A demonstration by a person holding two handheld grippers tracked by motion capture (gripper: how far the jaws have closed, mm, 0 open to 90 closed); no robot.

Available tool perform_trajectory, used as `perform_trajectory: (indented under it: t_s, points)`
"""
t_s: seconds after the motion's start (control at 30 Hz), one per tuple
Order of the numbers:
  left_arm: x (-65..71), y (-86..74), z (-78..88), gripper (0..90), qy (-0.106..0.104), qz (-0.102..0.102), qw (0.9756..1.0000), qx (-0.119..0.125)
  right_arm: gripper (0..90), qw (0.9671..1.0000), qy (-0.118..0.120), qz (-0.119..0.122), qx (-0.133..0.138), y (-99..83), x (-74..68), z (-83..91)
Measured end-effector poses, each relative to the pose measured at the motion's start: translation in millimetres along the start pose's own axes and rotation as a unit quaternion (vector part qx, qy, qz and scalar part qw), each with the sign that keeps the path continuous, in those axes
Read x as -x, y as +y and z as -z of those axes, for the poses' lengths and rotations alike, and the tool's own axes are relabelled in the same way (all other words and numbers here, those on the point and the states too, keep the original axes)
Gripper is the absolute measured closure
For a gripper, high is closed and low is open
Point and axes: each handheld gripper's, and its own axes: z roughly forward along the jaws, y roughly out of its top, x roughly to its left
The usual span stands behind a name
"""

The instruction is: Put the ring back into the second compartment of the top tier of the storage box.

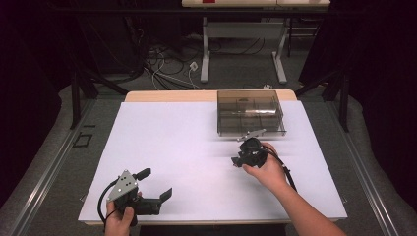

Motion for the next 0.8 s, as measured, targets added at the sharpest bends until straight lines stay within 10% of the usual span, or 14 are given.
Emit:
perform_trajectory:
  t_s: [0.8]
  points:
    - [0.7, -0.1, -0.6, 0.0, 0.000, -0.002, 1.0000, -0.002, 66.1, 0.9992, 0.002, -0.030, -0.025, -1.2, 4.2, -11.9]
